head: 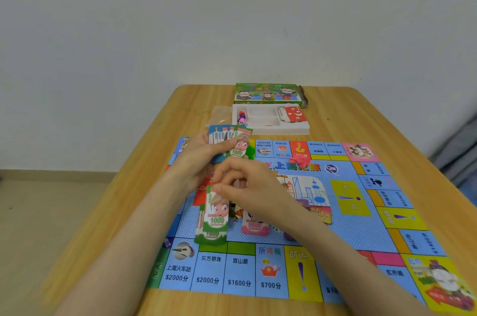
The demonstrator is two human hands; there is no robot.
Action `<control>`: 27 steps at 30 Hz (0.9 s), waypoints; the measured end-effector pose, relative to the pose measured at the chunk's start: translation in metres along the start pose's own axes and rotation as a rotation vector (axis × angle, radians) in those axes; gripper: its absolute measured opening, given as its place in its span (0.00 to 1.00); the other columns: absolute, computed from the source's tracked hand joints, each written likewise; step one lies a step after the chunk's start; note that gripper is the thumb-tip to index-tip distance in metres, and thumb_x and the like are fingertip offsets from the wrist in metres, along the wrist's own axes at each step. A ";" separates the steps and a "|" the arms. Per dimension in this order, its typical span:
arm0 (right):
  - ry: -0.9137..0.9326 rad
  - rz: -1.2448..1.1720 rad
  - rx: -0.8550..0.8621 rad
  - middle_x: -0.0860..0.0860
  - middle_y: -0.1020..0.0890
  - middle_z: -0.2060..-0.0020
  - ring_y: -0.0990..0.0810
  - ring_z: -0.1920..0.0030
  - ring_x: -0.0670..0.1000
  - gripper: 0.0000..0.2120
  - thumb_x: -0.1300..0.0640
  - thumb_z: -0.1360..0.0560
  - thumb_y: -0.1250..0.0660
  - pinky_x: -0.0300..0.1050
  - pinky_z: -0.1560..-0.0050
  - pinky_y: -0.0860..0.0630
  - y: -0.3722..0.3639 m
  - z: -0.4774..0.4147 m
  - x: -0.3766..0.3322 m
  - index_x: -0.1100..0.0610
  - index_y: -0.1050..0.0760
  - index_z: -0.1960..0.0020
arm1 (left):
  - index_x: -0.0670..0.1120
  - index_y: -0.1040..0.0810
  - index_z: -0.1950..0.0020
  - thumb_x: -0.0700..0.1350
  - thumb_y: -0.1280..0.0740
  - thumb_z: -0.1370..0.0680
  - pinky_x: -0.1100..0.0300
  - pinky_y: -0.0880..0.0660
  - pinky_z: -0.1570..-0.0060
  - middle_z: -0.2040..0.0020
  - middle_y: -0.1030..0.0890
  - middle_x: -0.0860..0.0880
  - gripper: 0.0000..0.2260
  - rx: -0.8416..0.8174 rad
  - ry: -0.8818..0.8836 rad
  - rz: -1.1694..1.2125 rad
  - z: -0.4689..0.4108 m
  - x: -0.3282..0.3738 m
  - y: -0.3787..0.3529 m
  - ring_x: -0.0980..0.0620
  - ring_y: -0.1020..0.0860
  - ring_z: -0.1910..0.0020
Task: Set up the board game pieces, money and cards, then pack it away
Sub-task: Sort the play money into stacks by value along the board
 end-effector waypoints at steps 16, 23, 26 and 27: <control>0.364 0.754 -0.051 0.52 0.24 0.61 0.27 0.60 0.53 0.08 0.56 0.32 0.31 0.46 0.61 0.34 -0.035 0.007 -0.007 0.57 0.26 0.56 | 0.42 0.23 0.50 0.36 0.33 0.24 0.67 0.25 0.75 0.64 0.15 0.48 0.05 0.041 0.024 0.014 0.006 0.001 -0.002 0.53 0.17 0.67; 0.327 0.731 -0.267 0.49 0.27 0.44 0.32 0.46 0.48 0.27 0.40 0.32 0.29 0.43 0.47 0.36 -0.045 0.013 -0.002 0.54 0.29 0.40 | 0.41 0.24 0.47 0.36 0.33 0.24 0.66 0.24 0.75 0.62 0.15 0.47 0.07 0.044 0.022 0.020 0.005 0.002 -0.001 0.52 0.16 0.67; 0.317 0.748 -0.301 0.50 0.28 0.42 0.32 0.43 0.49 0.28 0.41 0.30 0.30 0.45 0.43 0.35 -0.048 0.014 -0.001 0.55 0.31 0.36 | 0.41 0.25 0.45 0.36 0.33 0.24 0.66 0.24 0.75 0.62 0.15 0.47 0.08 0.039 0.022 0.022 0.005 0.002 -0.001 0.52 0.16 0.67; 0.318 0.745 -0.297 0.50 0.27 0.42 0.31 0.43 0.50 0.28 0.41 0.30 0.31 0.47 0.43 0.34 -0.048 0.014 -0.001 0.55 0.31 0.36 | 0.41 0.25 0.45 0.36 0.33 0.24 0.66 0.24 0.75 0.63 0.15 0.48 0.09 0.042 0.020 0.019 0.005 0.002 0.000 0.53 0.17 0.67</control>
Point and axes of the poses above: each hand's wrist, its own z-axis away from the middle knuckle, its own y-axis out of the back of the hand, x = y × z, the point moved 9 cm from there along -z, towards the middle knuckle
